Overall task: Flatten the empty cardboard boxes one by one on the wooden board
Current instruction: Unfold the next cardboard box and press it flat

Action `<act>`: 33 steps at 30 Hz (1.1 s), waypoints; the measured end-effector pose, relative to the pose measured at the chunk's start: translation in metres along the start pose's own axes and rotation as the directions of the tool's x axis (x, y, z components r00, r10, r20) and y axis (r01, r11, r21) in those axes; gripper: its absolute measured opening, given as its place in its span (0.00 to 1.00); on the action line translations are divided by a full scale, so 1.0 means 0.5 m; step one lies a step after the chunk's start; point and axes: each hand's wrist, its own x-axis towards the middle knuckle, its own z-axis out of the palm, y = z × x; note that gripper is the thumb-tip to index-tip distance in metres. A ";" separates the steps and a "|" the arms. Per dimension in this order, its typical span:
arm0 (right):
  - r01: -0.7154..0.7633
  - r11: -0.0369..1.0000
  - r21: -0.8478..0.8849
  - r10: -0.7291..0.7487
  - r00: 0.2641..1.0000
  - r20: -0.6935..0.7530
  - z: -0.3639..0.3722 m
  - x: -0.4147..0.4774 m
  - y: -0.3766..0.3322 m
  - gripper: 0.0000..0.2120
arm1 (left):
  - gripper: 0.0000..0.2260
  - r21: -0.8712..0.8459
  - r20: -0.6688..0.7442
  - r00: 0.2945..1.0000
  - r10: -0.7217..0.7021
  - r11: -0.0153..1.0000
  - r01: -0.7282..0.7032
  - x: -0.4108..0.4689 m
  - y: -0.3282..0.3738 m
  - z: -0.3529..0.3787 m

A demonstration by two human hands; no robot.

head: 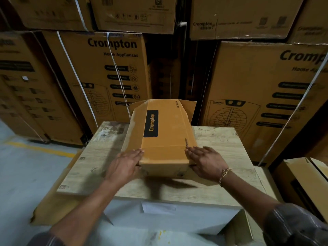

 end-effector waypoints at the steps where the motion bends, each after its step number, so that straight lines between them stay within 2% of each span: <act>1: 0.000 1.000 -0.009 0.000 0.999 -0.033 -0.031 0.019 0.010 0.30 | 0.26 0.003 -0.024 0.999 -0.021 1.000 0.021 0.024 -0.010 -0.032; 3: -0.012 0.999 -0.035 0.008 0.993 -0.117 -0.100 0.061 0.031 0.23 | 0.21 0.010 -0.102 0.993 -0.063 0.998 0.064 0.081 -0.026 -0.107; 6: -0.095 0.991 -0.097 0.077 0.981 -0.177 -0.207 0.113 0.066 0.13 | 0.13 0.046 -0.200 0.979 -0.046 0.997 0.056 0.159 -0.031 -0.220; 9: -0.190 0.979 -0.077 0.172 0.965 -0.199 -0.289 0.152 0.096 0.09 | 0.08 0.066 -0.187 0.980 -0.066 0.995 0.080 0.210 -0.030 -0.293; 12: -0.242 0.970 -0.033 0.228 0.946 -0.231 -0.302 0.161 0.117 0.08 | 0.04 0.056 -0.097 0.984 -0.152 0.986 0.158 0.230 -0.047 -0.303; 14: -0.254 0.967 0.001 0.251 0.952 -0.173 -0.276 0.152 0.121 0.10 | 0.07 0.033 -0.043 0.983 -0.179 0.983 0.180 0.226 -0.059 -0.283; 17: -0.279 0.960 -0.012 0.278 0.960 -0.033 -0.225 0.131 0.119 0.11 | 0.07 0.044 -0.054 0.985 -0.166 0.985 0.169 0.206 -0.069 -0.243; 19: -0.292 0.956 -0.041 0.290 0.956 -0.044 -0.212 0.121 0.119 0.11 | 0.06 0.048 -0.036 0.988 -0.150 0.987 0.151 0.195 -0.070 -0.231; 22: -0.269 0.958 -0.102 0.258 0.960 -0.111 -0.236 0.126 0.122 0.09 | 0.06 0.074 -0.033 0.988 -0.151 0.985 0.153 0.194 -0.084 -0.246; 24: -0.277 0.953 -0.119 0.245 0.941 -0.232 -0.271 0.137 0.133 0.08 | 0.08 0.108 -0.184 0.973 -0.136 0.981 0.158 0.202 -0.098 -0.274; 26: -0.285 0.953 -0.105 0.223 0.892 -0.393 -0.306 0.137 0.146 0.07 | 0.09 0.111 -0.354 0.933 -0.061 0.988 0.107 0.208 -0.109 -0.301; 29: -0.192 0.975 -0.115 0.102 0.840 -0.533 -0.319 0.117 0.148 0.13 | 0.12 0.080 -0.515 0.857 0.014 0.996 0.032 0.199 -0.117 -0.307; 31: -0.170 0.976 -0.137 0.066 0.828 -0.557 -0.292 0.100 0.136 0.18 | 0.16 0.069 -0.517 0.856 0.009 0.997 0.031 0.183 -0.120 -0.274; 33: -0.159 0.982 -0.106 0.081 0.847 -0.525 -0.235 0.076 0.123 0.20 | 0.20 0.048 -0.440 0.898 0.007 0.999 0.016 0.151 -0.117 -0.214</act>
